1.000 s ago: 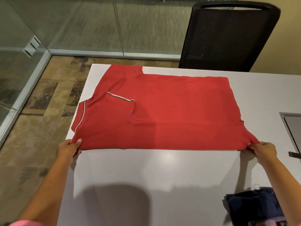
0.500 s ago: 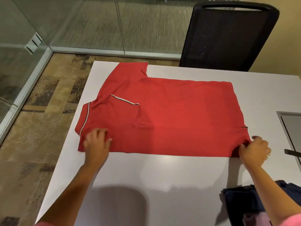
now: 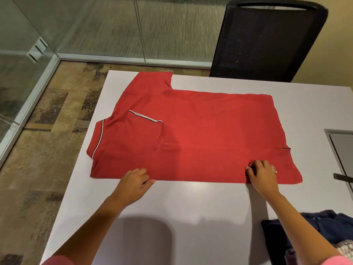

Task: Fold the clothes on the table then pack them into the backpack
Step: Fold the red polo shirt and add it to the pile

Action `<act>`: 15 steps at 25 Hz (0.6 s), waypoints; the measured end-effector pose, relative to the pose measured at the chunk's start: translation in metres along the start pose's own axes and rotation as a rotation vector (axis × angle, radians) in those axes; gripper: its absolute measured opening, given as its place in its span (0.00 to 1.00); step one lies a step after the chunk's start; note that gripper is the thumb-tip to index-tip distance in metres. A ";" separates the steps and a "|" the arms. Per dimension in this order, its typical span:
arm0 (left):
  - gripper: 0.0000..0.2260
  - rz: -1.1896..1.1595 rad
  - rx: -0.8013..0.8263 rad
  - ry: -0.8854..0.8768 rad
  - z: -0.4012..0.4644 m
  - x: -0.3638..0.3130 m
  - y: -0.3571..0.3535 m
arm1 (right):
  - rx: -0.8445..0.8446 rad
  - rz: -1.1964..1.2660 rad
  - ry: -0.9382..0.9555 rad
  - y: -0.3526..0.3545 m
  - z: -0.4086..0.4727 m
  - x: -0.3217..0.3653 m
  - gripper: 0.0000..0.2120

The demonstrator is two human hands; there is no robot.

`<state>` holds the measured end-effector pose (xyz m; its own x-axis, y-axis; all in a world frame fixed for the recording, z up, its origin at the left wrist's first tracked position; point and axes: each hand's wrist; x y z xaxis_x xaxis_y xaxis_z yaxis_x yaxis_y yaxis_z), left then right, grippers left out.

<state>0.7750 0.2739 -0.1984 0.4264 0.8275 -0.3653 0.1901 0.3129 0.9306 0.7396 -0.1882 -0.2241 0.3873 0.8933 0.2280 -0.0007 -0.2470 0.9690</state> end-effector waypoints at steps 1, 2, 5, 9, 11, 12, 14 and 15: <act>0.22 -0.041 -0.010 0.063 0.002 -0.002 0.004 | 0.016 -0.006 -0.008 0.001 0.001 -0.002 0.07; 0.22 -0.077 -0.033 0.138 0.007 -0.003 0.010 | 0.036 -0.017 -0.017 0.003 0.002 -0.002 0.07; 0.17 -0.098 -0.186 0.319 0.037 0.007 0.030 | 0.069 -0.070 -0.035 0.011 0.009 0.005 0.08; 0.05 -0.102 -0.254 0.472 0.097 0.049 0.058 | 0.006 0.004 0.072 0.016 0.020 0.051 0.08; 0.08 -0.107 -0.204 0.554 0.122 0.074 0.065 | 0.013 0.100 0.133 0.014 0.028 0.094 0.08; 0.11 -0.114 -0.170 0.588 0.132 0.086 0.066 | 0.028 0.153 0.170 0.011 0.032 0.119 0.08; 0.14 -0.182 -0.133 0.630 0.147 0.101 0.065 | 0.076 0.264 0.250 0.002 0.040 0.173 0.06; 0.14 -0.281 -0.124 0.667 0.153 0.103 0.066 | 0.111 0.332 0.263 -0.002 0.045 0.200 0.05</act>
<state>0.9666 0.3089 -0.1784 -0.2606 0.8038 -0.5348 0.0951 0.5727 0.8143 0.8581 -0.0257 -0.1843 0.1347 0.8204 0.5556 0.0188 -0.5628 0.8264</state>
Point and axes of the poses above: each hand's wrist, its own z-axis towards the middle knuckle, its own y-axis out of the back of the hand, x = y × z, and after that the axes turned 1 degree about -x, right-handed
